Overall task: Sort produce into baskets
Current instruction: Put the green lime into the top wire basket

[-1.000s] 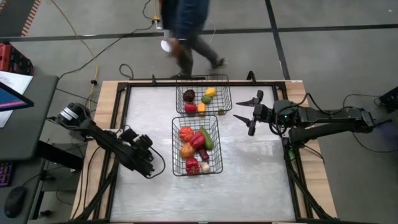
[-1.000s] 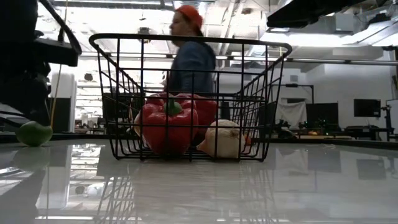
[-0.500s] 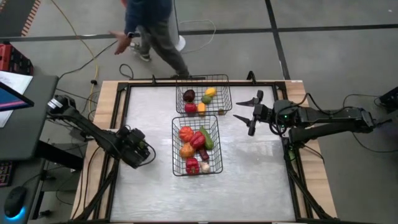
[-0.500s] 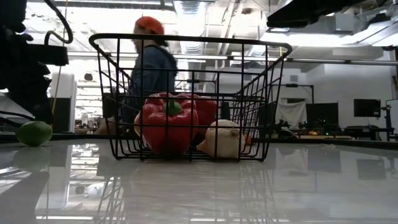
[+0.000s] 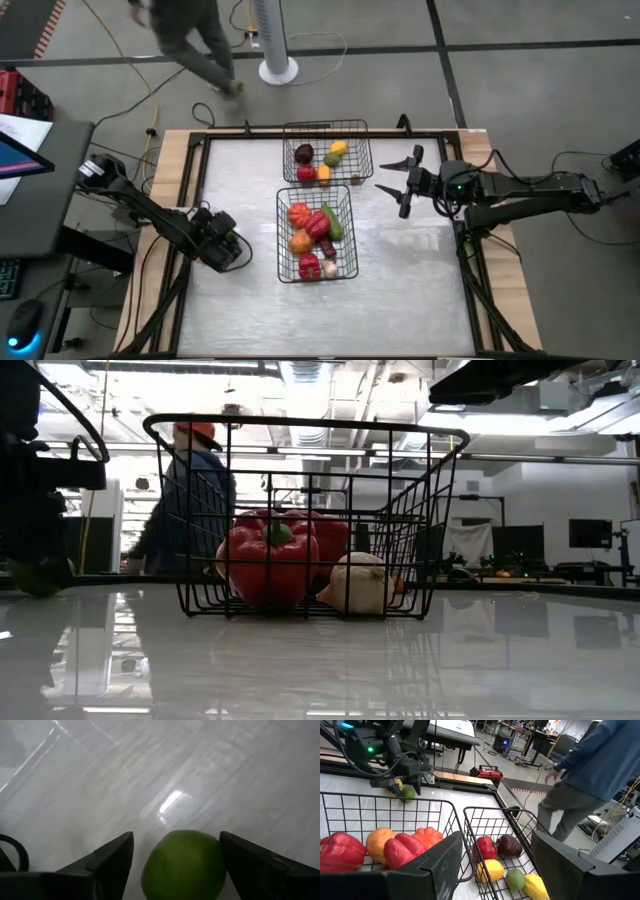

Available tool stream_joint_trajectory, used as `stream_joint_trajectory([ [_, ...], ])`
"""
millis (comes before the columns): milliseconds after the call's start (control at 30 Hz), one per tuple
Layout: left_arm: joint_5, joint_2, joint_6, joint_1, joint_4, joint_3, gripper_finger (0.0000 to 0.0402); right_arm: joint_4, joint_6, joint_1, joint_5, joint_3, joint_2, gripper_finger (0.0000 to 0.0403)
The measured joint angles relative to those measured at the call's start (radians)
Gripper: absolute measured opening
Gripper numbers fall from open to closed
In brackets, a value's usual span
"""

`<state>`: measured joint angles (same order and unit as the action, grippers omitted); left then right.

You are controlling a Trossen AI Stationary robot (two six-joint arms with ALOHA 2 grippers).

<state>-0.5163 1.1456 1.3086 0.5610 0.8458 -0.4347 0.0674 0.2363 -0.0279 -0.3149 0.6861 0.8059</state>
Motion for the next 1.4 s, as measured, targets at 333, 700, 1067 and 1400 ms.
stream_joint_trajectory([
  [333, 0.038, 0.011, 0.015, 0.000, -0.005, -0.002, 0.0190, 0.000, 0.000, 0.000, 0.000, 0.000, 0.000, 0.0265],
  [700, -0.307, 0.011, -0.174, -0.043, -0.011, -0.219, 0.0189, -0.018, 0.003, 0.000, 0.000, 0.000, 0.000, 0.0265],
  [1067, -0.304, 0.017, -0.808, -0.387, -0.432, -0.348, 0.0190, -0.031, 0.010, 0.000, 0.000, 0.000, 0.000, 0.0265],
  [1400, -0.124, 0.027, -1.086, -0.692, -0.792, -0.347, 0.0190, -0.004, 0.011, 0.000, 0.000, 0.000, 0.000, 0.0265],
])
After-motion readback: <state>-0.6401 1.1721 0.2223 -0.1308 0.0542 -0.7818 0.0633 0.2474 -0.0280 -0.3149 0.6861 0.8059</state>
